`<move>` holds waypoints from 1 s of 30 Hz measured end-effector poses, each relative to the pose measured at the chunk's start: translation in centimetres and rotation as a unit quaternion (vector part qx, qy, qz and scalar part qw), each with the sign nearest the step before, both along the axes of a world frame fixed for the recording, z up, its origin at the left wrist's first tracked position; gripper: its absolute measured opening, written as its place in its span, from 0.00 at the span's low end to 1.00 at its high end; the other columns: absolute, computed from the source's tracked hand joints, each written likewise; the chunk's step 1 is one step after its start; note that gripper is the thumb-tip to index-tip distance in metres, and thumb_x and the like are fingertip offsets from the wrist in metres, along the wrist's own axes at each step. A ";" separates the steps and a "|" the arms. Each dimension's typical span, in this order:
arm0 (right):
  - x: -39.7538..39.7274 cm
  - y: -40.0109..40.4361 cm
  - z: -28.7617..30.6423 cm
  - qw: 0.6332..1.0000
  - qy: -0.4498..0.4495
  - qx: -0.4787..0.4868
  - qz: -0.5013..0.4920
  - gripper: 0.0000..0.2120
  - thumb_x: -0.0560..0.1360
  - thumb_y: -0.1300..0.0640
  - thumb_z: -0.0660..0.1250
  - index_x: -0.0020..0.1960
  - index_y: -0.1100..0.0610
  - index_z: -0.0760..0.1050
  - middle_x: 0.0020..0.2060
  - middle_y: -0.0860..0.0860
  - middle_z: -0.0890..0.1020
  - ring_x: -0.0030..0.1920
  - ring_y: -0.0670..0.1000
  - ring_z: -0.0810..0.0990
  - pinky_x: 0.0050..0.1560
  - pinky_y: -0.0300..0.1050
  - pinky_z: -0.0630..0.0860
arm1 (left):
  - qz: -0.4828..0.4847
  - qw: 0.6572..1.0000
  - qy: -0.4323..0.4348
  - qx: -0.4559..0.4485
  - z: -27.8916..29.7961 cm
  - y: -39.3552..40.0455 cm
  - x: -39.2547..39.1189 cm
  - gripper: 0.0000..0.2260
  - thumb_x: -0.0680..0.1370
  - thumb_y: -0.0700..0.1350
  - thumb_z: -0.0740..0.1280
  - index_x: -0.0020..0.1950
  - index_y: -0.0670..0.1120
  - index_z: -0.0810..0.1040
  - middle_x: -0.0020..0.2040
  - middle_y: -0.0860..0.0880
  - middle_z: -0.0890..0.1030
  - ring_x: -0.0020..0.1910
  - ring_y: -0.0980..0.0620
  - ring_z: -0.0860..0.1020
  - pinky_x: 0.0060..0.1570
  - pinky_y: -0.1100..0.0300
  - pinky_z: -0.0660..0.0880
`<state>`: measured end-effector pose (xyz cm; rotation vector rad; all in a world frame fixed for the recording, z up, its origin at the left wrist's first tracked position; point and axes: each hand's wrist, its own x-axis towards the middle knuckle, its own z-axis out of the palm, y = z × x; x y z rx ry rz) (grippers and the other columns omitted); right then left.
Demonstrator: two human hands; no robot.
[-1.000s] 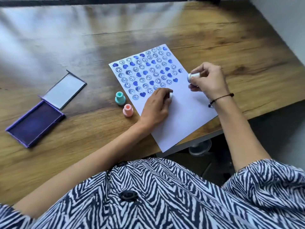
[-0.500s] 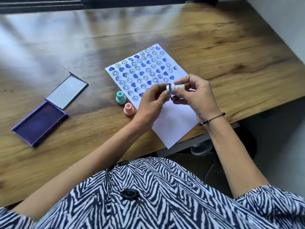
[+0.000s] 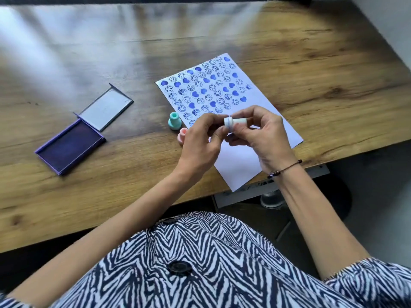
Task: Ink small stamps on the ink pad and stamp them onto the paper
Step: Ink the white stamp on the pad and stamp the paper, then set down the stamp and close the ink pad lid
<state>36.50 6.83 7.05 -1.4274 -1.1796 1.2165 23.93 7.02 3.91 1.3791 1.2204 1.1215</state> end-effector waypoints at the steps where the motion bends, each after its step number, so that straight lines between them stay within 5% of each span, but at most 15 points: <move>1: -0.1 0.0 0.1 1.000 -0.003 -0.001 0.008 0.06 0.70 0.63 0.71 0.40 0.54 0.76 0.33 0.55 0.79 0.28 0.49 0.82 0.33 0.41 0.81 | 0.006 0.999 0.025 0.019 0.1 -0.1 -0.3 0.09 0.75 0.39 0.65 0.54 0.39 0.76 0.49 0.41 0.82 0.45 0.52 0.79 0.49 0.59 0.76; 5: -1.3 -0.2 0.0 0.993 -0.108 0.020 0.050 0.04 0.70 0.61 0.71 0.41 0.55 0.76 0.31 0.52 0.79 0.30 0.51 0.81 0.35 0.42 0.80 | 0.024 0.991 0.111 0.071 0.1 -1.1 -2.3 0.10 0.74 0.40 0.66 0.55 0.41 0.77 0.50 0.43 0.80 0.47 0.48 0.79 0.50 0.57 0.76; 10: -4.5 -0.3 -1.1 0.902 -0.382 0.153 0.131 0.05 0.68 0.61 0.68 0.43 0.61 0.77 0.39 0.55 0.80 0.38 0.52 0.75 0.43 0.43 0.71 | 0.122 0.992 0.004 -0.008 -0.6 -2.8 -6.0 0.10 0.73 0.41 0.66 0.53 0.48 0.78 0.45 0.47 0.82 0.42 0.56 0.79 0.51 0.55 0.77; 13: -5.5 -0.3 -2.0 0.860 -0.452 0.165 0.170 0.07 0.71 0.60 0.64 0.46 0.63 0.74 0.45 0.60 0.79 0.45 0.60 0.77 0.46 0.50 0.71 | 0.159 0.987 -0.012 -0.023 -1.0 -3.6 -7.4 0.09 0.72 0.43 0.65 0.52 0.51 0.78 0.43 0.50 0.81 0.41 0.56 0.78 0.50 0.54 0.77; 20: -6.0 -0.2 -2.2 0.812 -0.518 0.168 0.212 0.13 0.72 0.53 0.65 0.49 0.62 0.71 0.49 0.61 0.77 0.49 0.61 0.76 0.41 0.45 0.63 | 0.202 0.979 -0.010 -0.034 -1.5 -4.3 -9.8 0.10 0.73 0.40 0.66 0.52 0.50 0.78 0.45 0.50 0.81 0.42 0.55 0.79 0.51 0.57 0.76; 26: -7.1 0.9 1.2 0.791 -0.555 0.214 0.144 0.21 0.71 0.42 0.66 0.45 0.63 0.73 0.45 0.62 0.80 0.47 0.63 0.77 0.39 0.47 0.65 | 0.214 0.961 0.171 0.026 0.4 -2.1 -12.6 0.12 0.73 0.39 0.67 0.56 0.41 0.77 0.53 0.40 0.80 0.49 0.49 0.79 0.53 0.62 0.74; 30: -10.3 2.8 2.5 0.809 -0.511 0.223 0.183 0.20 0.72 0.45 0.65 0.45 0.63 0.75 0.45 0.62 0.81 0.48 0.62 0.78 0.43 0.50 0.71 | 0.144 0.899 0.412 0.047 1.3 1.9 -14.8 0.21 0.72 0.41 0.67 0.63 0.38 0.68 0.63 0.36 0.70 0.61 0.38 0.68 0.62 0.52 0.65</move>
